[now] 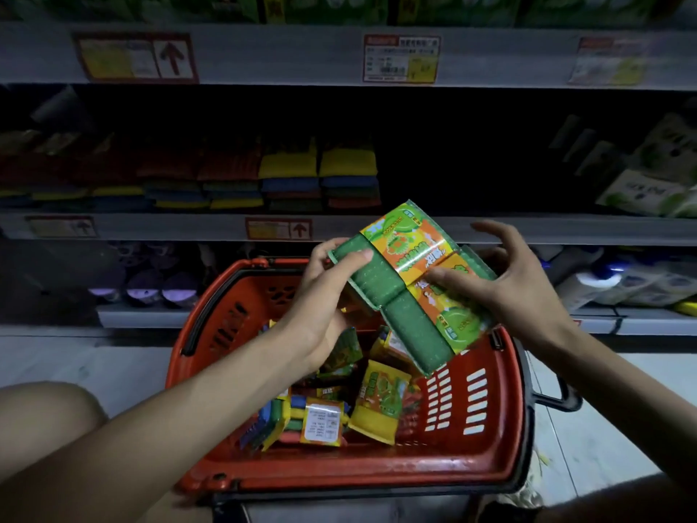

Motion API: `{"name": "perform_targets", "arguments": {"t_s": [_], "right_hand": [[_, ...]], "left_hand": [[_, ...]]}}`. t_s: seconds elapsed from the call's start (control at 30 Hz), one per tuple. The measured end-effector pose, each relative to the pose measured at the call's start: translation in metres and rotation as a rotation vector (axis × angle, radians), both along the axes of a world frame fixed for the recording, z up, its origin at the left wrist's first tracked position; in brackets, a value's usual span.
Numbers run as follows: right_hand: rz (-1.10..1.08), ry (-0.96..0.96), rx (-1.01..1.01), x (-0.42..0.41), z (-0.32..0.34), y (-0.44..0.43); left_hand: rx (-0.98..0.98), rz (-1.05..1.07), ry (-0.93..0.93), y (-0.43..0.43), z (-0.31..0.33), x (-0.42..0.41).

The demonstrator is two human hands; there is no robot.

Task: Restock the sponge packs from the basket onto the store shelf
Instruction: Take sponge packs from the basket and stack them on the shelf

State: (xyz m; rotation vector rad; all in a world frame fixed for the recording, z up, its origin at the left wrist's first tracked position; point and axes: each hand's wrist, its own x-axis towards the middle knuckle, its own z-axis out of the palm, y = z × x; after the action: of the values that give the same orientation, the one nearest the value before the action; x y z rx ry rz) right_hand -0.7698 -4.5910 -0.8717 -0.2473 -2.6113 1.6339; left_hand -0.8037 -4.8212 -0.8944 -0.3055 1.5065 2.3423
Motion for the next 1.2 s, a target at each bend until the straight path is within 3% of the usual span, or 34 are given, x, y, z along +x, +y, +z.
{"name": "perform_targets", "arguments": {"t_s": [0.2,0.43,0.8,1.2], "right_hand": [[0.069,0.03,0.02,0.002,-0.005,-0.006],[0.107,0.022,0.018,-0.002,-0.013,-0.011],[0.01,-0.006,-0.117,0.009,-0.02,-0.028],[0.022,-0.062,-0.308,0.015,0.001,0.0]], "left_hand": [[-0.063,-0.103,0.036,0.016,-0.006,0.017],[-0.198,-0.076,0.098,0.025,-0.02,0.014],[-0.271,0.247,-0.128,0.057,-0.021,0.044],[-0.203,0.304,-0.262,0.066,0.004,0.032]]}}
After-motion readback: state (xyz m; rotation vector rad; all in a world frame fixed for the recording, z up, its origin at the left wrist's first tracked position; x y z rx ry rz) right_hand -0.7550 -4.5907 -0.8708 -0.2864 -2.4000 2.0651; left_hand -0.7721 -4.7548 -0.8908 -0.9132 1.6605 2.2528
